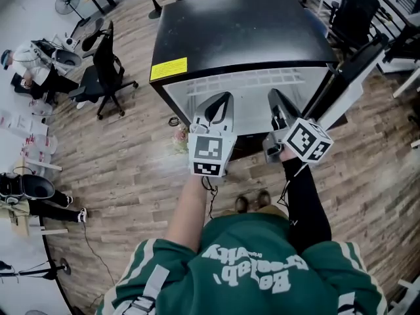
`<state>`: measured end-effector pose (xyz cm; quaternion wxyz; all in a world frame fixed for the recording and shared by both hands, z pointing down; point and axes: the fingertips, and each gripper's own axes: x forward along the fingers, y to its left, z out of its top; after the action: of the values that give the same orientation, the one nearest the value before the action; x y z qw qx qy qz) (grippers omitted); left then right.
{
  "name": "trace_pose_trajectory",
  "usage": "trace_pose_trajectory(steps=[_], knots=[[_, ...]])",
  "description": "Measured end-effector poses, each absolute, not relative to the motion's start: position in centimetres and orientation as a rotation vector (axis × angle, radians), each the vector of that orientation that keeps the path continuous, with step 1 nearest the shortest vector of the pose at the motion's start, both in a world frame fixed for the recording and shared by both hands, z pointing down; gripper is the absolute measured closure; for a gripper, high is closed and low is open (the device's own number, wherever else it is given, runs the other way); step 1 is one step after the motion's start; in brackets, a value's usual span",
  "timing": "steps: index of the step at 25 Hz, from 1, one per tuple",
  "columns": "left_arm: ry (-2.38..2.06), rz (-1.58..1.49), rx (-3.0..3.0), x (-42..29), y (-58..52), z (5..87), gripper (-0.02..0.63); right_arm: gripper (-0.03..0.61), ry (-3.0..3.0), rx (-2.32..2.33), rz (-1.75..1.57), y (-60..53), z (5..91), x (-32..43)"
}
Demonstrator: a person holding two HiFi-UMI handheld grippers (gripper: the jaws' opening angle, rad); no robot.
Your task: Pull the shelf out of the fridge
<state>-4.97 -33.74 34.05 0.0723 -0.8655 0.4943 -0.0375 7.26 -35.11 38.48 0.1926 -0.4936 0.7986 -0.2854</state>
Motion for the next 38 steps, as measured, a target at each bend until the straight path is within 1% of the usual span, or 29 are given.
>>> trace_pose_trajectory(steps=[6,14,28,32,38], knots=[[1.455,-0.071,-2.655,-5.1,-33.6,34.0,0.597,0.482,2.003,-1.250,-0.985,-35.5,38.9,7.8],[1.387,-0.027,-2.719,-4.3,-32.6,34.1,0.597,0.460,1.793,-1.065,-1.035,-36.3,38.6,7.7],[1.426,-0.033,-2.700,-5.8,-33.1,34.7,0.597,0.469,1.620,-1.076,-1.062,-38.2,40.0,9.2],[1.446,-0.045,-2.699,-6.4,-33.4,35.1,0.597,0.489,1.625,-1.071,-1.068,-38.9,40.1,8.7],[1.469,-0.046,-2.685,-7.0,-33.7,35.2,0.597,0.500,1.602,-1.050,-1.066,-39.9,39.6,8.4]])
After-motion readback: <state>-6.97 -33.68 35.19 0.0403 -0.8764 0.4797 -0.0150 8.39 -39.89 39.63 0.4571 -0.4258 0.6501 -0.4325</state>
